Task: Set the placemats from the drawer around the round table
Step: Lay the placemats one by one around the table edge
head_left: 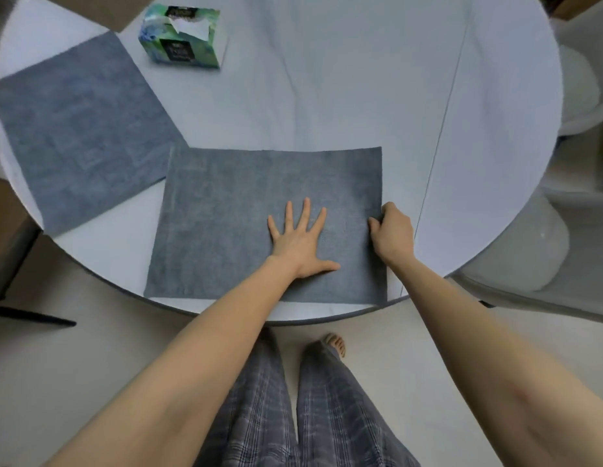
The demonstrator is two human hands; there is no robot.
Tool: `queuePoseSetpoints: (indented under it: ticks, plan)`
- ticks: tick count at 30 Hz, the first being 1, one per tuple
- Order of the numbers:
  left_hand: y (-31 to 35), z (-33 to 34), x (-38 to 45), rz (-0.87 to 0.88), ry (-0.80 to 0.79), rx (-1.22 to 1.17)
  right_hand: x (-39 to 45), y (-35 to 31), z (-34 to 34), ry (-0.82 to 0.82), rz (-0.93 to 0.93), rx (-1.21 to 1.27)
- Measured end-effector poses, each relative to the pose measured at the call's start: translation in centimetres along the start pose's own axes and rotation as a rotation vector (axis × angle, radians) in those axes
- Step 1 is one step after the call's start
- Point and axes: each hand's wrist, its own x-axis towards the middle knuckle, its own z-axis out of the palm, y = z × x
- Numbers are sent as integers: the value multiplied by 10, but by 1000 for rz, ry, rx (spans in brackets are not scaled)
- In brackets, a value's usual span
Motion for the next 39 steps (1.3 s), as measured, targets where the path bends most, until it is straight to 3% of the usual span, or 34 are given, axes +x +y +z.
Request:
queuePoseSetpoints:
  ticks: [10, 21, 39]
  plan:
    - [14, 11, -3, -41, 50, -31, 10, 26, -9, -44, -95, 54]
    - [29, 14, 2, -65, 70, -91, 16, 36, -9, 14, -159, 4]
    - [27, 18, 1, -39, 126, -151, 26, 37, -11, 50, -97, -20]
